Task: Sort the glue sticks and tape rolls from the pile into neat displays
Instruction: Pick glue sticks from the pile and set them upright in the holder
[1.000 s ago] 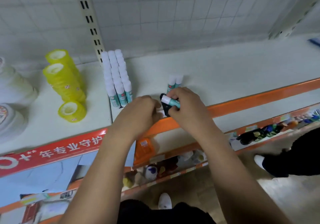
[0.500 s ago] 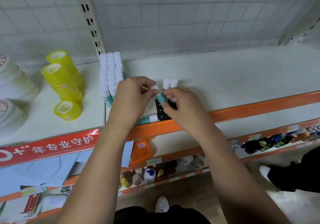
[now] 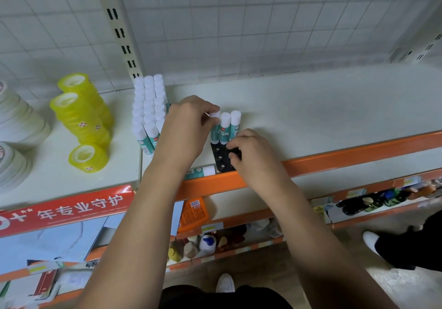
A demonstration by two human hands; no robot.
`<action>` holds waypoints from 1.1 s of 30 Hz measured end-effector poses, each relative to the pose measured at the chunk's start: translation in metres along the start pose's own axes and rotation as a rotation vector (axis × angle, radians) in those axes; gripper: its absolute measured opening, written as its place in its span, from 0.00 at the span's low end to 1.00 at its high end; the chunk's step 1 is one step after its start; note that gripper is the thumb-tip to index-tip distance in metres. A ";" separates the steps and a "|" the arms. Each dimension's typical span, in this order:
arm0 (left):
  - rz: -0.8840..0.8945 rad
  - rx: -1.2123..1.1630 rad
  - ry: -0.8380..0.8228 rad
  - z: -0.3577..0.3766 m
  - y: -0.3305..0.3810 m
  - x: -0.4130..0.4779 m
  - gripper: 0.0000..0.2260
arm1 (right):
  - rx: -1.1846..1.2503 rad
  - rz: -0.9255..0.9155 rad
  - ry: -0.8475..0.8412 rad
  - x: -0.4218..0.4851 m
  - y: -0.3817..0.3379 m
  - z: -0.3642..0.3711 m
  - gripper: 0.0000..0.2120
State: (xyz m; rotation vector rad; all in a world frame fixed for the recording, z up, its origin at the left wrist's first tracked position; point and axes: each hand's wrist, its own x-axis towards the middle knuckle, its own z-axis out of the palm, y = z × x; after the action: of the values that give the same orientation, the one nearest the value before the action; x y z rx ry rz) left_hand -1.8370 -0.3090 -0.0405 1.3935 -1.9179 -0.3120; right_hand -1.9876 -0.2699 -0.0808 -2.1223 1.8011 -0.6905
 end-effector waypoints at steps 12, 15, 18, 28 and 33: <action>-0.087 -0.081 -0.006 0.003 -0.008 -0.003 0.11 | -0.008 0.049 0.007 0.001 -0.005 0.002 0.11; -0.125 -0.127 -0.018 0.001 -0.009 -0.006 0.11 | -0.006 0.054 0.019 0.001 -0.006 0.003 0.11; -0.163 -0.083 -0.062 -0.002 -0.012 -0.015 0.16 | 0.009 0.057 -0.008 0.002 -0.005 0.000 0.10; -0.134 -0.007 -0.524 -0.028 -0.033 -0.046 0.08 | 0.058 0.050 0.016 -0.002 -0.017 -0.006 0.11; -0.130 0.002 -0.545 -0.026 -0.037 -0.046 0.08 | 0.089 0.050 0.014 -0.006 -0.021 -0.003 0.11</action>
State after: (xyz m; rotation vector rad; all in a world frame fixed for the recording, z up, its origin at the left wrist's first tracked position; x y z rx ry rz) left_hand -1.7856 -0.2762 -0.0628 1.5477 -2.2524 -0.8226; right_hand -1.9716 -0.2594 -0.0690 -2.0136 1.7889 -0.7601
